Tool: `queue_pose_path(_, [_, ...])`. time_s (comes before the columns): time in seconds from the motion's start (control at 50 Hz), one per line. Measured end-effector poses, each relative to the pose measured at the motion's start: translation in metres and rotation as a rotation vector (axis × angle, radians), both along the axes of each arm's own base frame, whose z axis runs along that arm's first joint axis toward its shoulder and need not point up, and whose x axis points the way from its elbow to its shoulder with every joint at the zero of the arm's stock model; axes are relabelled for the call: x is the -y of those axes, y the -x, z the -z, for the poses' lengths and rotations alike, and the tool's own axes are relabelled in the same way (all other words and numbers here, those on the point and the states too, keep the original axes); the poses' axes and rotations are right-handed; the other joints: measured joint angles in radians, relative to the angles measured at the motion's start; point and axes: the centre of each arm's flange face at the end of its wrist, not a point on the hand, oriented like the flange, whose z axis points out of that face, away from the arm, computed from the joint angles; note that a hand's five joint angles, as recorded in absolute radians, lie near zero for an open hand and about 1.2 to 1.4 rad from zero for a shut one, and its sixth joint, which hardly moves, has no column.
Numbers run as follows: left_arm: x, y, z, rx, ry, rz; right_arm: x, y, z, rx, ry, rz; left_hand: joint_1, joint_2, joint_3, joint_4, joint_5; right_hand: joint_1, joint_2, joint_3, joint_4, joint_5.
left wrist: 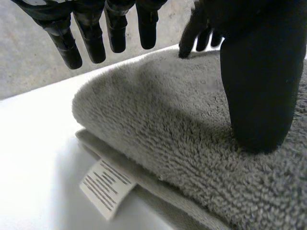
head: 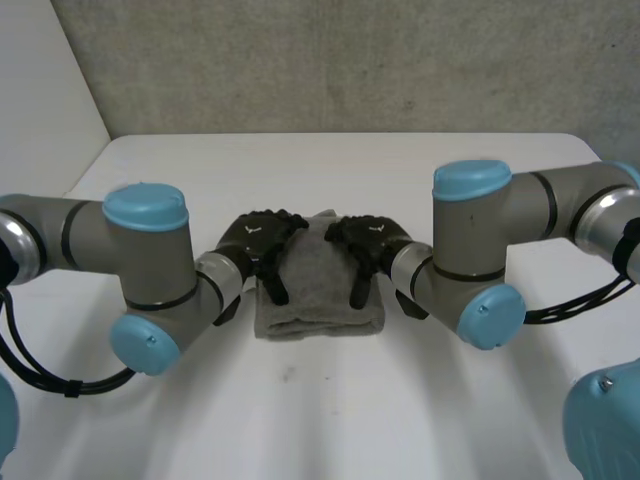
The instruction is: Fold the towel.
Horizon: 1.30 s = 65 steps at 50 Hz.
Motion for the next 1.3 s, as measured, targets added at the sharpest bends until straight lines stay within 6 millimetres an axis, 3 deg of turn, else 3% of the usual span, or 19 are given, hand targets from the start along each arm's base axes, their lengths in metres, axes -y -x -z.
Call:
queue_pose_path(0.06, [-0.001,-0.002,-0.017,0.009,0.033,-0.007,-0.001,0.001,-0.025,0.017,0.047,0.019,0.000,0.000,0.000,0.000,0.000,0.000,0.000,0.000,0.000,0.000])
queue_pose_path(0.14, [-0.003,-0.010,-0.061,0.005,0.112,-0.059,-0.005,0.009,-0.075,0.058,0.142,0.071,-0.010,-0.008,-0.013,-0.011,-0.006,0.000,0.000,0.000,0.000,0.000])
queue_pose_path(0.2, [-0.009,-0.023,-0.106,-0.012,0.188,-0.136,-0.010,0.023,-0.120,0.096,0.230,0.140,-0.018,-0.017,-0.021,-0.019,-0.010,0.000,0.000,0.000,0.000,0.000])
queue_pose_path(0.3, [-0.026,-0.047,-0.158,-0.035,0.259,-0.251,-0.019,0.057,-0.171,0.133,0.326,0.272,-0.031,-0.030,-0.035,-0.032,-0.013,0.000,0.000,0.000,0.000,0.000])
queue_pose_path(0.42, [-0.055,-0.075,-0.188,-0.034,0.266,-0.328,-0.034,0.094,-0.196,0.153,0.390,0.372,-0.034,-0.034,-0.036,-0.036,-0.013,0.000,0.000,0.000,0.000,0.000])
queue_pose_path(0.58, [-0.085,-0.103,-0.199,-0.055,0.291,-0.369,-0.066,0.121,-0.207,0.185,0.516,0.389,-0.034,-0.034,-0.039,-0.037,-0.013,0.000,0.000,0.000,0.000,0.000])
queue_pose_path(0.74, [-0.098,-0.111,-0.199,-0.085,0.332,-0.376,-0.085,0.131,-0.206,0.150,0.584,0.382,-0.034,-0.035,-0.039,-0.037,-0.012,0.000,0.000,0.000,0.000,0.000])
queue_pose_path(1.3, [-0.089,-0.105,-0.197,-0.118,0.345,-0.333,-0.078,0.131,-0.180,0.078,0.471,0.339,-0.034,-0.035,-0.039,-0.037,-0.012,0.000,0.000,0.000,0.000,0.000])
